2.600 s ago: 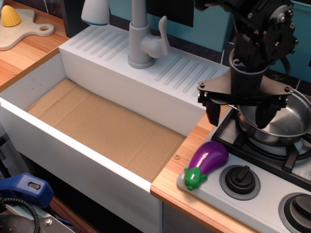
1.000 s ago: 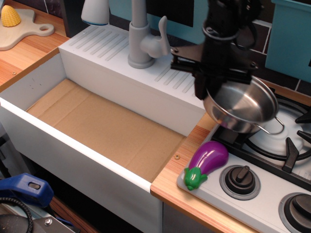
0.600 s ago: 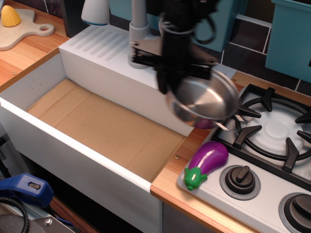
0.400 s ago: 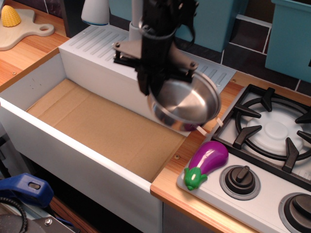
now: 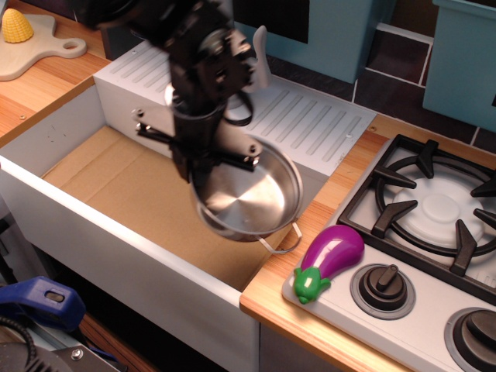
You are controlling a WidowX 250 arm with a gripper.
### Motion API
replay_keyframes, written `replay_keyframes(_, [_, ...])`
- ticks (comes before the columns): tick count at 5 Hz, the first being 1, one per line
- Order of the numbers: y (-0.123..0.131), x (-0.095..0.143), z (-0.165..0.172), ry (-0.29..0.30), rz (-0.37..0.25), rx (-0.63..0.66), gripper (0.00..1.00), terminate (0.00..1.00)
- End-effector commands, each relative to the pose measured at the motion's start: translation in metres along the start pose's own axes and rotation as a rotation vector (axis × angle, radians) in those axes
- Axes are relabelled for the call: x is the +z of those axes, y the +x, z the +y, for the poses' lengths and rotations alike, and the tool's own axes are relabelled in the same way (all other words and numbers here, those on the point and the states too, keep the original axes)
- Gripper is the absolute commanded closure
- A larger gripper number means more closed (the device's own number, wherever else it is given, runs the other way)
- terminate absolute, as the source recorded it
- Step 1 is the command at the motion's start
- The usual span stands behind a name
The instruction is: Put pot or pan in sink
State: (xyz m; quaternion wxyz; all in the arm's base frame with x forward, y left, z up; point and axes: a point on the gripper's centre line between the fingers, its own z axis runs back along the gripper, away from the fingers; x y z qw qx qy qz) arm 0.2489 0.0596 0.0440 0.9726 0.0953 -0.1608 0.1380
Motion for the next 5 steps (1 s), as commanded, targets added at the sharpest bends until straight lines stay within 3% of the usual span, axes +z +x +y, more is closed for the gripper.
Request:
replay_keyframes(1, [0.015, -0.007, 0.017, -0.027, -0.061, -0.025, 1.00, 0.00])
replay_keyframes(4, [0.027, -0.056, 0.019, -0.122, -0.061, -0.062, 1.00, 0.00])
replay_keyframes(5, [0.028, -0.078, 0.017, -0.156, -0.073, -0.080, 1.00, 1.00])
